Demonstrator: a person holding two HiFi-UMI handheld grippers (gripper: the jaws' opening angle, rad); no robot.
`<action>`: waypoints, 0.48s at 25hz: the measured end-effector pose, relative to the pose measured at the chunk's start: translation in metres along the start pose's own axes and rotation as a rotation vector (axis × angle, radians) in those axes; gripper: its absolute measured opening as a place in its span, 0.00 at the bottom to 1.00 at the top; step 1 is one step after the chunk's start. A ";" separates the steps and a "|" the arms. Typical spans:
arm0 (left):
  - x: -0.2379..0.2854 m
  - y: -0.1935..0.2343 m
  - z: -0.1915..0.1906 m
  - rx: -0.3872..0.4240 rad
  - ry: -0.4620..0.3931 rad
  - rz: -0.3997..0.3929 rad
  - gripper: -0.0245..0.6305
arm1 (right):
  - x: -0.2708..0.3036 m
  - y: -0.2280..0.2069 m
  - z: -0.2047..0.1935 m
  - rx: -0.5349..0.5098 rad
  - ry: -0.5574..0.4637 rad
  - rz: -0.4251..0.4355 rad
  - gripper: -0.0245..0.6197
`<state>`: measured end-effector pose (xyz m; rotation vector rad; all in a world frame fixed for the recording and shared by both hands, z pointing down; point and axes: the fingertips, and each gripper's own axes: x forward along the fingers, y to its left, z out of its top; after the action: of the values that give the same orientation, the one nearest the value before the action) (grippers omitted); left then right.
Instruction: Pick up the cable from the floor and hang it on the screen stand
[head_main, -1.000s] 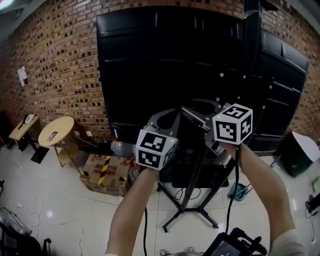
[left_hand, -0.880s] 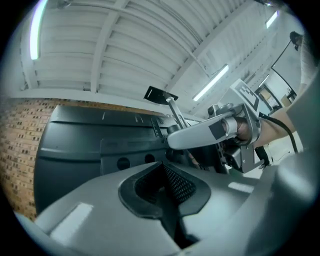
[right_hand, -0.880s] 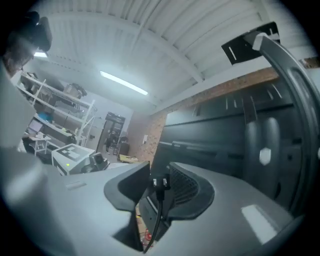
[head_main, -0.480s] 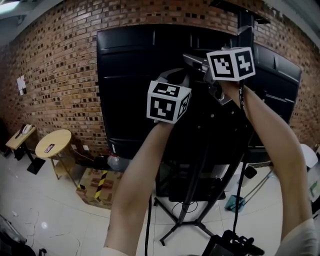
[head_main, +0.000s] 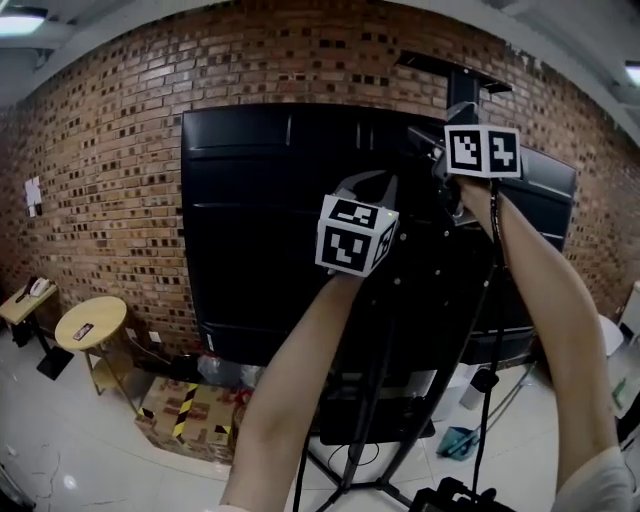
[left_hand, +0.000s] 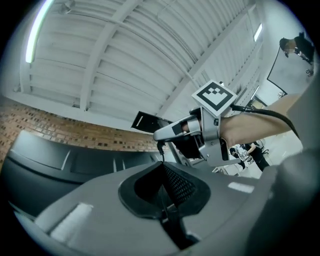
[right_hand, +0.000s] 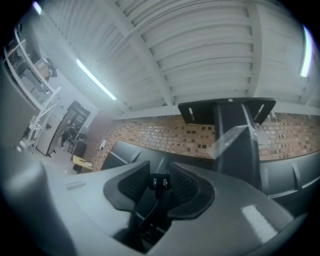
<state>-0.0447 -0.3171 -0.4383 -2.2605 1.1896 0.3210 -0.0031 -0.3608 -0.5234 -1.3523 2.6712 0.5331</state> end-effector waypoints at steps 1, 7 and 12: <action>0.003 -0.007 0.001 0.006 -0.002 -0.011 0.06 | -0.006 -0.008 -0.006 0.017 -0.004 -0.009 0.23; 0.013 -0.044 -0.005 0.024 0.022 -0.054 0.06 | -0.069 -0.039 -0.033 0.268 -0.164 0.008 0.23; 0.005 -0.085 -0.010 0.040 0.026 -0.096 0.06 | -0.129 -0.030 -0.088 0.295 -0.199 0.087 0.23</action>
<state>0.0270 -0.2874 -0.4014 -2.2846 1.0864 0.2302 0.1044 -0.3100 -0.4182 -1.0493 2.5311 0.2515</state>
